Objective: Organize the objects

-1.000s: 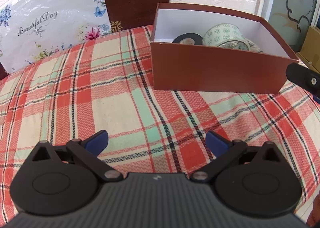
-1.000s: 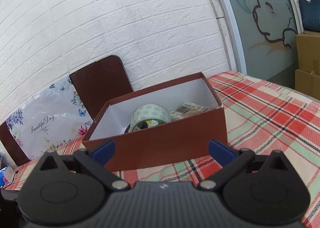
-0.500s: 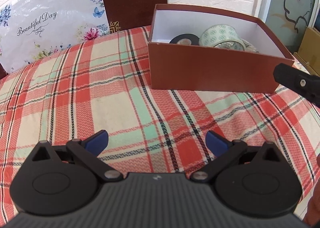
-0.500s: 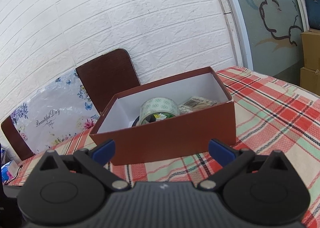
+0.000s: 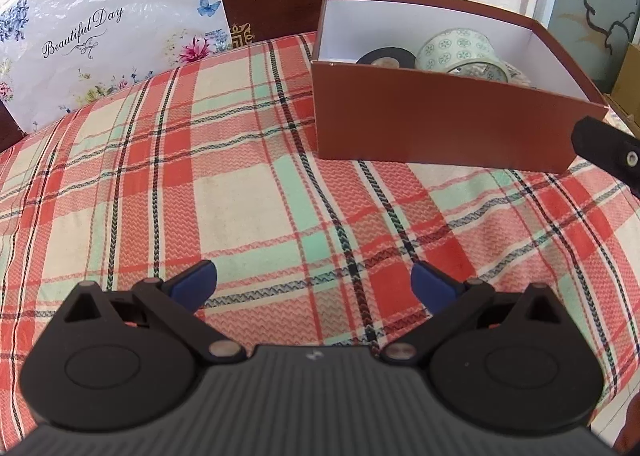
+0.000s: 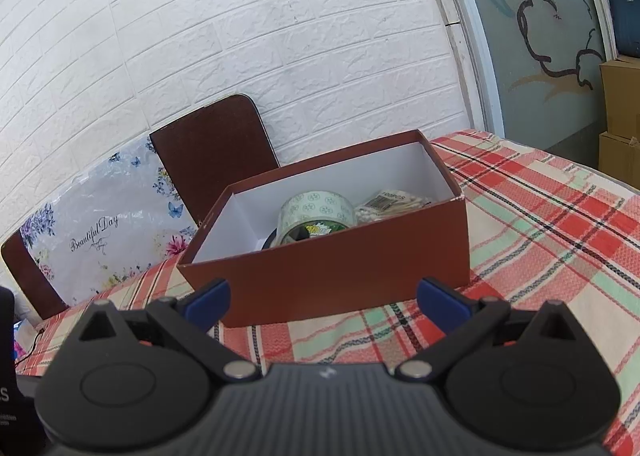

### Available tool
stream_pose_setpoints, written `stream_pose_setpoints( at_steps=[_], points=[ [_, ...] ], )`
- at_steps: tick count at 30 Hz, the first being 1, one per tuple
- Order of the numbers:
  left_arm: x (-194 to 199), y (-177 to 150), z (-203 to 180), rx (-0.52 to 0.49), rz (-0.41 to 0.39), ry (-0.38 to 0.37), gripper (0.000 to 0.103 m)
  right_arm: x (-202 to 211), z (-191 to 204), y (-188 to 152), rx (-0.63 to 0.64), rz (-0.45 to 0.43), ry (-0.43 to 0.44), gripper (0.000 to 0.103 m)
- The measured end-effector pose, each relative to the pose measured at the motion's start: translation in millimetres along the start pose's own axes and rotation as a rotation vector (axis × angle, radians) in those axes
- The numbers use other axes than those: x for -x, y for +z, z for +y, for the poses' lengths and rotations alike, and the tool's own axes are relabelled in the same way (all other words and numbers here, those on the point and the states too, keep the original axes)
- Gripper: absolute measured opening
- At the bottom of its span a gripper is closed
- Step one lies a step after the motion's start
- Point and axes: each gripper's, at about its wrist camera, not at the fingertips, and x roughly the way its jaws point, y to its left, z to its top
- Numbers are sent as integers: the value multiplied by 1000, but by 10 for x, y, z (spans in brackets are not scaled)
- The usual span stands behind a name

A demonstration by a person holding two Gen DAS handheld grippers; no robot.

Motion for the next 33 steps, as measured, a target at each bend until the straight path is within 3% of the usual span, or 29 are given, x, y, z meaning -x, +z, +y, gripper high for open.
stream_pose_setpoints(
  at_steps=[33],
  points=[
    [-57,5,-50,11,44,11,103,-64,-37,-4,-5,26,-3,103]
  ],
)
